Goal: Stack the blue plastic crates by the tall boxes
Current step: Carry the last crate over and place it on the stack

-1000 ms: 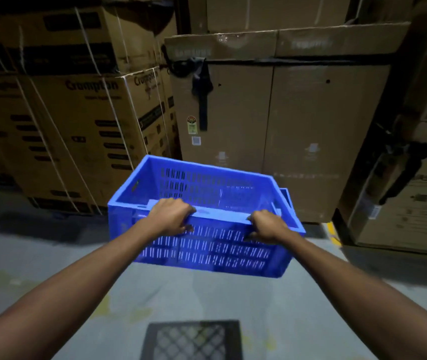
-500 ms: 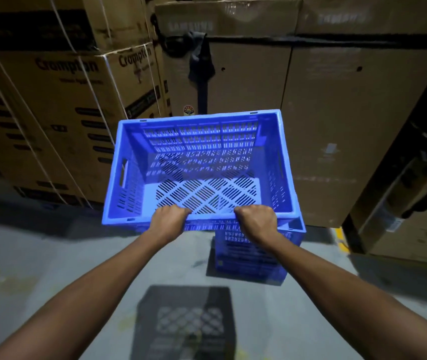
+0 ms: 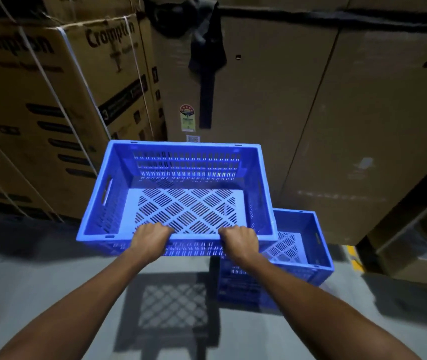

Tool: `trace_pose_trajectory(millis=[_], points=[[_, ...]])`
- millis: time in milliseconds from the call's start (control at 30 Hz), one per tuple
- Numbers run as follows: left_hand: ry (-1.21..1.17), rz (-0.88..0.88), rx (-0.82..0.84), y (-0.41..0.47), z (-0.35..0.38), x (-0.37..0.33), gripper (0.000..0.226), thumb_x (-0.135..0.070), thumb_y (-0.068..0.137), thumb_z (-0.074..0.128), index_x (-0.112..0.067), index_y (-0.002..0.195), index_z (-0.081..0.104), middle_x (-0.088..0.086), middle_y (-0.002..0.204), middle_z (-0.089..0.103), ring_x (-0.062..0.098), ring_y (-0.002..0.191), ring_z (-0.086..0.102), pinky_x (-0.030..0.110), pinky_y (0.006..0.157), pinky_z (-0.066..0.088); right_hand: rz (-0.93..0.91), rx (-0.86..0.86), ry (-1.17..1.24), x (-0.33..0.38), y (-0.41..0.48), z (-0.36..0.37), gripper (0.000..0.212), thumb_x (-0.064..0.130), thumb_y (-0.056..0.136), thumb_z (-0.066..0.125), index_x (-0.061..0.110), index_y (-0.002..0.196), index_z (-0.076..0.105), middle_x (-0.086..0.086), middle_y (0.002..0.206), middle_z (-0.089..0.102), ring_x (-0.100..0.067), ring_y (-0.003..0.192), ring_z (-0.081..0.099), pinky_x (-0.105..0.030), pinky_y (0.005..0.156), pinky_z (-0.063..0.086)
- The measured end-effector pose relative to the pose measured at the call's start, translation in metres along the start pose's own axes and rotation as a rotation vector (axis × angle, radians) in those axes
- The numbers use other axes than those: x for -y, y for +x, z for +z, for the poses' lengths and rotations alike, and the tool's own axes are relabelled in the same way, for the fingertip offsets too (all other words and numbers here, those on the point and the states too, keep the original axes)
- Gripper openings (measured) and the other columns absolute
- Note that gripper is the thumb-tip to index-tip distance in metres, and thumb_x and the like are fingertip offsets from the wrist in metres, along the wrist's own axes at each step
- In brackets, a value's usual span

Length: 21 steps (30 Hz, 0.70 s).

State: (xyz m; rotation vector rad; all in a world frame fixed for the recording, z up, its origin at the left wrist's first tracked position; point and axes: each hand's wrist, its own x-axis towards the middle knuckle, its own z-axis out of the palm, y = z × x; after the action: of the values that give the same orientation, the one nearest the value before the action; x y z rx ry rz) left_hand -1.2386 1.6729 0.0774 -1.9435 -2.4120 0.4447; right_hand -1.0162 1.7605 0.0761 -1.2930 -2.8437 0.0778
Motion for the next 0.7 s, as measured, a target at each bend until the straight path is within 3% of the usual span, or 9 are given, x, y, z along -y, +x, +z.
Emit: trace_pose_trajectory(millis=[167,333,700], points=[[-0.014,0.064,0.057,0.094,0.054,0.016,0.025,-0.029,0.089,0.057,-0.028,0.114,0.058,0.007,0.109,0.067,0.030,0.108,0.062,0.040,0.086,0.050,0.050,0.058,0.023,-0.017,0.077,0.064,0.021,0.012,0.084,0.051,0.016,0.102,0.061,-0.012,0.099,0.069,-0.036,0.097,0.064,-0.037,0.074,0.048],[0.001,0.101,0.137,0.160,0.101,0.006,0.038,-0.020,0.085,0.054,-0.031,0.121,0.056,0.006,0.114,0.065,0.029,0.112,0.060,0.040,0.088,0.048,0.079,0.104,0.046,-0.039,0.122,0.130,0.021,0.013,0.087,0.051,0.017,0.104,0.062,-0.012,0.098,0.069,-0.036,0.095,0.065,-0.036,0.074,0.048],[-0.001,0.127,0.238,0.193,0.166,-0.022,0.040,-0.019,0.088,0.046,-0.032,0.125,0.053,0.005,0.119,0.064,0.028,0.114,0.060,0.037,0.088,0.047,0.064,0.235,0.052,-0.066,0.137,0.199,0.019,0.012,0.086,0.050,0.018,0.101,0.061,-0.011,0.096,0.070,-0.036,0.094,0.064,-0.038,0.074,0.047]])
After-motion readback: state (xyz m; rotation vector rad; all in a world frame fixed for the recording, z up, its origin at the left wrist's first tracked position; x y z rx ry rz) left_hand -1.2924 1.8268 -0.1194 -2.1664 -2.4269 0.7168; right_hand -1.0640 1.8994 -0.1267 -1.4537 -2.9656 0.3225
